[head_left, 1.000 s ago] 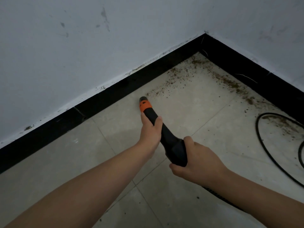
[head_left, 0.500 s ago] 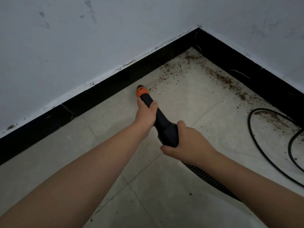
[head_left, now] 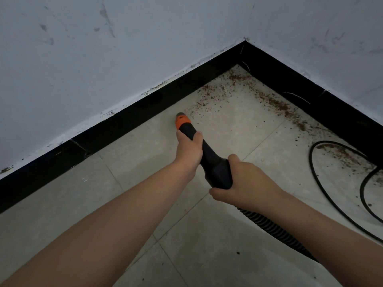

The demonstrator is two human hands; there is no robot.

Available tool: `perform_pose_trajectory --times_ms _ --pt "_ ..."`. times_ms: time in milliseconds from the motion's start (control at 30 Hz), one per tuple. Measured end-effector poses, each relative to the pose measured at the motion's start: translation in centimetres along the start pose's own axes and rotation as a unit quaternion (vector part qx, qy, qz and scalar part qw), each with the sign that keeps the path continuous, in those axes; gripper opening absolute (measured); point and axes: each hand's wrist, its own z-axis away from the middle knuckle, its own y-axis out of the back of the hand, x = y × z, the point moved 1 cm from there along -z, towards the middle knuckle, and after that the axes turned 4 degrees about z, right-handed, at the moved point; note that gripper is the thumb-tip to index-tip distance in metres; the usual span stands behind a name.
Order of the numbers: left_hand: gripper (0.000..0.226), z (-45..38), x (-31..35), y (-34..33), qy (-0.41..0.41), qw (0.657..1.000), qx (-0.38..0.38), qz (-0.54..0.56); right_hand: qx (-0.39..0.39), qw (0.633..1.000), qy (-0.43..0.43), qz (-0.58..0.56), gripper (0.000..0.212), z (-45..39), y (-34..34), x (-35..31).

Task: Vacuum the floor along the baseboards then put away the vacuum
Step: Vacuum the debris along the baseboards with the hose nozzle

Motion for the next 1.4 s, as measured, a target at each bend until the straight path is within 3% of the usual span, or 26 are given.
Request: perform_pose_trajectory --times_ms 267,633,767,1200,1400 --pt "0.06 -1.5 1.3 0.4 -0.018 1.0 0.003 -0.005 0.017 0.999 -0.001 -0.033 0.045 -2.0 -0.5 -0.4" --pt "0.059 1.9 -0.6 -2.9 0.025 0.997 -0.068 0.036 -0.007 0.997 -0.017 0.077 0.042 2.9 2.3 2.0" --pt "0.061 2.1 -1.0 -3.9 0.03 0.997 -0.062 0.021 -0.015 0.996 -0.02 0.09 0.043 3.0 2.5 2.8" --pt "0.063 -2.6 1.5 -2.5 -0.02 0.999 0.004 -0.028 0.018 0.999 0.004 -0.037 0.045 -3.2 0.6 2.5" --pt "0.062 -3.3 2.8 -2.8 -0.022 0.999 -0.006 -0.035 0.035 0.996 -0.016 -0.076 0.045 -4.0 0.8 2.1"
